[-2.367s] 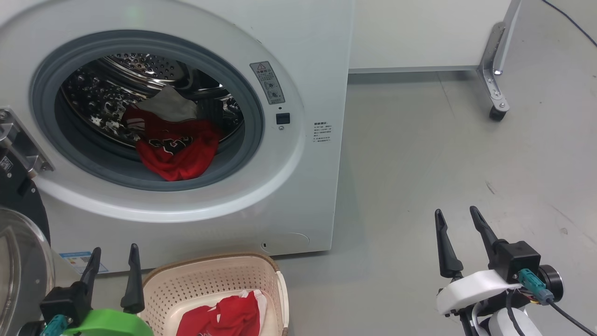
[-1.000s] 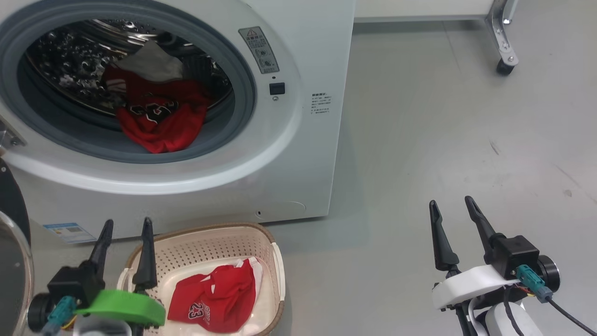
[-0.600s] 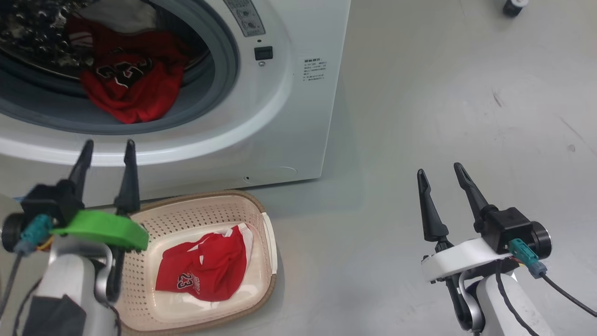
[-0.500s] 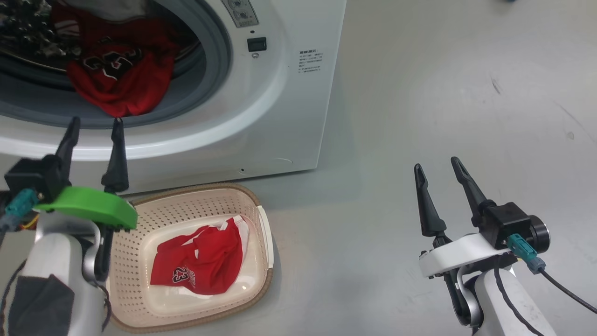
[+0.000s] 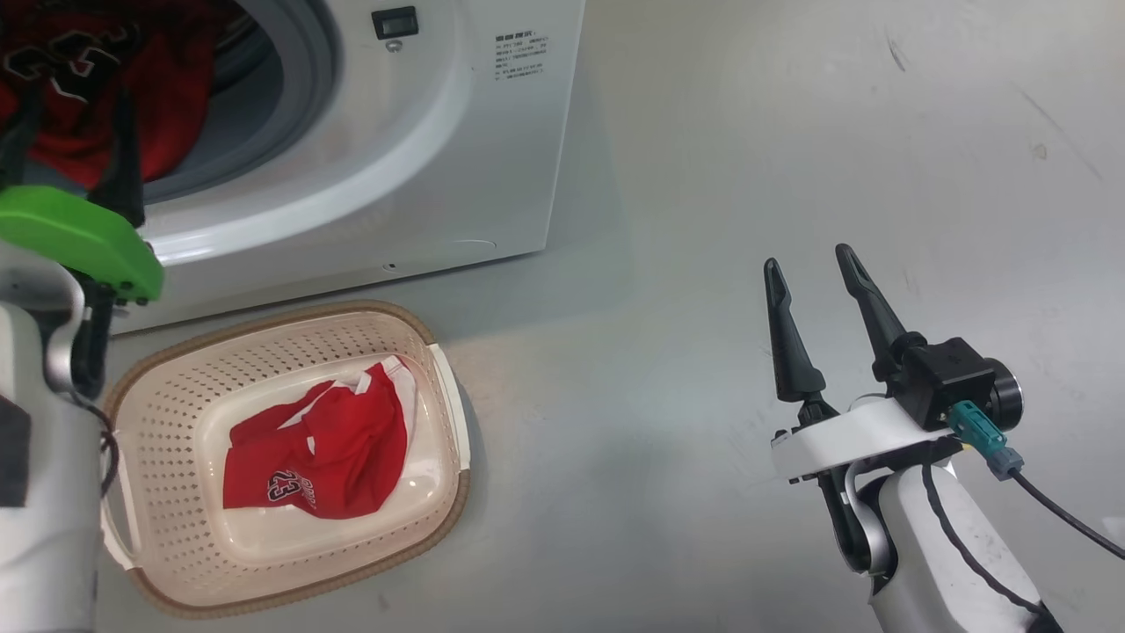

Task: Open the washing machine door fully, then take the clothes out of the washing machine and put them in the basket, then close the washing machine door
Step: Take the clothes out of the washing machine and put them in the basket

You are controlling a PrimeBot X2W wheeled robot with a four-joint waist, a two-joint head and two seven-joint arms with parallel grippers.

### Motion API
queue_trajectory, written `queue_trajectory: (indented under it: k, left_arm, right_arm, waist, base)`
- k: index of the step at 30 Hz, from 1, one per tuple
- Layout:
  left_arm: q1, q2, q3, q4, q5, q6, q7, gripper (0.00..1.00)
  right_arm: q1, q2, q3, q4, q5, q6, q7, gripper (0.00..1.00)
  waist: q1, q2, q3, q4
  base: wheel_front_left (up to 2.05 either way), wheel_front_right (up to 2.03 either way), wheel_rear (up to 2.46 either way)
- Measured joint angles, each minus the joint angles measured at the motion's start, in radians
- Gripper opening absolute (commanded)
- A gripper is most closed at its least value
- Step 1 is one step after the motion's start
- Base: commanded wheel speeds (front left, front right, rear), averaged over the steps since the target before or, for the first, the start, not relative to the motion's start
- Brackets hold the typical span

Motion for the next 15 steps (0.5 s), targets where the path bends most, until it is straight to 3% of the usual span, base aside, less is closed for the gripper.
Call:
queue_trajectory:
  k: [15]
  left_arm:
    - [-0.215, 0.1, 0.027, 0.179, 0.003, 0.019, 0.22, 1.0]
  right_arm:
    - [-0.058, 0.0, 0.062, -0.009, 0.054, -0.019, 0.0, 1.0]
  waist:
    - [0.0001, 0.0, 0.118, -0.078]
  base:
    - [0.0, 0.0, 0.0]
